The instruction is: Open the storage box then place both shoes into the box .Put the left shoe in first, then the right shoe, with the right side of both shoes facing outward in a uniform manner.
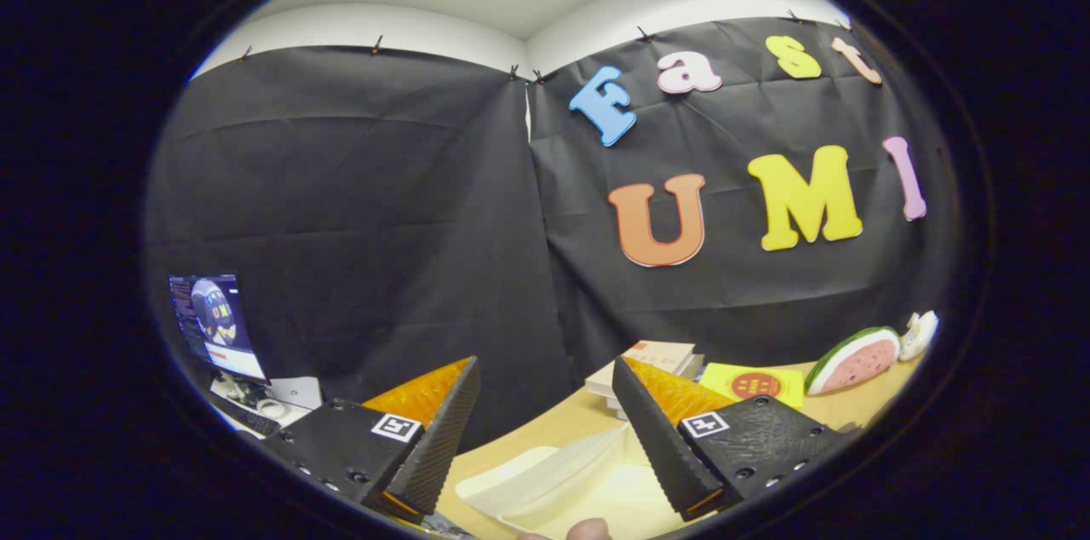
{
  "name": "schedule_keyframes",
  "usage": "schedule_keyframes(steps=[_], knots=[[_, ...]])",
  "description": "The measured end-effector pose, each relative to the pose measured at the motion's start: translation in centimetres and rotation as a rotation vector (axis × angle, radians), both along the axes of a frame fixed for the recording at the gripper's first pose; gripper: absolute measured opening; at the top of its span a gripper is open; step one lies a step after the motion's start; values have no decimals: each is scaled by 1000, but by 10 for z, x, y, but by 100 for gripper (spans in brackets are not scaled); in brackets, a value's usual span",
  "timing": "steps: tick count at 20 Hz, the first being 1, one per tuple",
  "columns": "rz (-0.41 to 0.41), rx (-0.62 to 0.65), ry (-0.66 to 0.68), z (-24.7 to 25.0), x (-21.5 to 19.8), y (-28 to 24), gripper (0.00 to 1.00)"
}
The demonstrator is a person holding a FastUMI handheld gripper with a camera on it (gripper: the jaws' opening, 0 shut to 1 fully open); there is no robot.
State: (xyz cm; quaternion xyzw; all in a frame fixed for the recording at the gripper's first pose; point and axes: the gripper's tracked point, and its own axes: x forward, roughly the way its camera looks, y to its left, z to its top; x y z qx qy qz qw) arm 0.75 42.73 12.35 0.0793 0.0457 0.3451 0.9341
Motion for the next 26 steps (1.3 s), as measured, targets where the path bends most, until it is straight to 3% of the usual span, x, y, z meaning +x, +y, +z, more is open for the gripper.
schedule_keyframes(steps=[7,11,13,19,26], knots=[[-265,-6,-18,-17,30,-179,95],[-437,-71,-30,-42,41,-291,95],[-480,-124,8,-64,40,-330,95],[-543,-218,213,-150,49,-395,96],[-495,-266,531,-259,66,-385,96]])
